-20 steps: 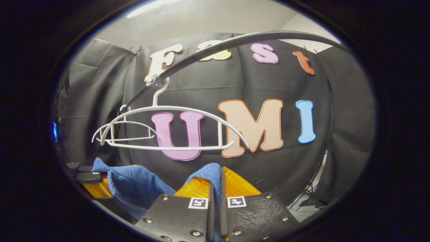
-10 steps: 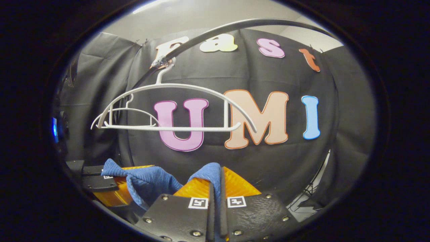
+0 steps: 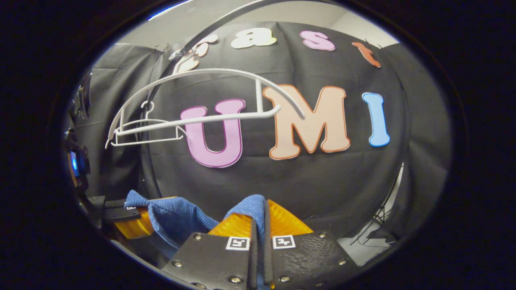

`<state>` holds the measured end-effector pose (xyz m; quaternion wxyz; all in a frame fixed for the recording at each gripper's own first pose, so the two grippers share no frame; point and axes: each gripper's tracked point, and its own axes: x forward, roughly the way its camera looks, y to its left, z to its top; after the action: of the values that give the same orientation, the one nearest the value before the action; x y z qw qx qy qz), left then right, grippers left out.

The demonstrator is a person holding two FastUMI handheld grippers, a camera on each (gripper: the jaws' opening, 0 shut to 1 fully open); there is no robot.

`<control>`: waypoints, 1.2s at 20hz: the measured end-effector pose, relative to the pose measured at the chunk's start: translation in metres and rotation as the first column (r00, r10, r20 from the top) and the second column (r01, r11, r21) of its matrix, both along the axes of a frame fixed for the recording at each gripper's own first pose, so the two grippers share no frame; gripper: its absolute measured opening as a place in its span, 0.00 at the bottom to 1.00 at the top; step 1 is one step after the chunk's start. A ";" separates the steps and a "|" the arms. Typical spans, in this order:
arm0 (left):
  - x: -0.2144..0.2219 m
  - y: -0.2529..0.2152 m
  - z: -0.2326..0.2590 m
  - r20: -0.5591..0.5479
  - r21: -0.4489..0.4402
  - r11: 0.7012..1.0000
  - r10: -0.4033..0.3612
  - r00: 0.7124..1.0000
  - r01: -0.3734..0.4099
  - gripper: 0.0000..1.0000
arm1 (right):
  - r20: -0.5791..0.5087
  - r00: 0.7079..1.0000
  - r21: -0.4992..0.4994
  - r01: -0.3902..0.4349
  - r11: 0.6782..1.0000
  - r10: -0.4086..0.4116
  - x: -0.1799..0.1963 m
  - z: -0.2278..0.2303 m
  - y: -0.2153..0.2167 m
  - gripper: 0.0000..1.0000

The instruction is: Grasp the clothes on the hanger with both hands and then place them into the laundry hamper below.

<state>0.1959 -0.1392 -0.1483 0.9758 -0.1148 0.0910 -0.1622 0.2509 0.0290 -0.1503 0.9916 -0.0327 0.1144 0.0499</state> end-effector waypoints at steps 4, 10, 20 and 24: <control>0.005 0.004 -0.033 -0.057 0.010 1.000 0.007 0.998 -0.006 0.05 | -0.037 0.999 -0.020 -0.010 1.000 0.010 0.002 -0.032 -0.002 0.07; -0.001 0.009 -0.082 -0.104 0.056 0.998 0.025 0.994 -0.019 0.08 | -0.069 0.998 -0.052 -0.006 0.999 0.002 0.000 -0.074 -0.012 0.12; -0.029 0.020 -0.181 -0.232 0.153 0.988 0.065 0.971 -0.030 0.21 | -0.147 0.988 -0.203 0.020 0.979 -0.051 -0.033 -0.164 -0.031 0.36; -0.064 0.029 -0.247 -0.447 0.126 0.992 0.066 0.892 -0.010 0.32 | -0.249 0.967 -0.220 0.003 0.975 -0.059 -0.059 -0.213 -0.035 1.00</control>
<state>0.1316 -0.1105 -0.3956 0.9364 -0.0920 0.3217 -0.1063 0.1922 -0.0056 -0.3629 0.9599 -0.1329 0.2455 0.0254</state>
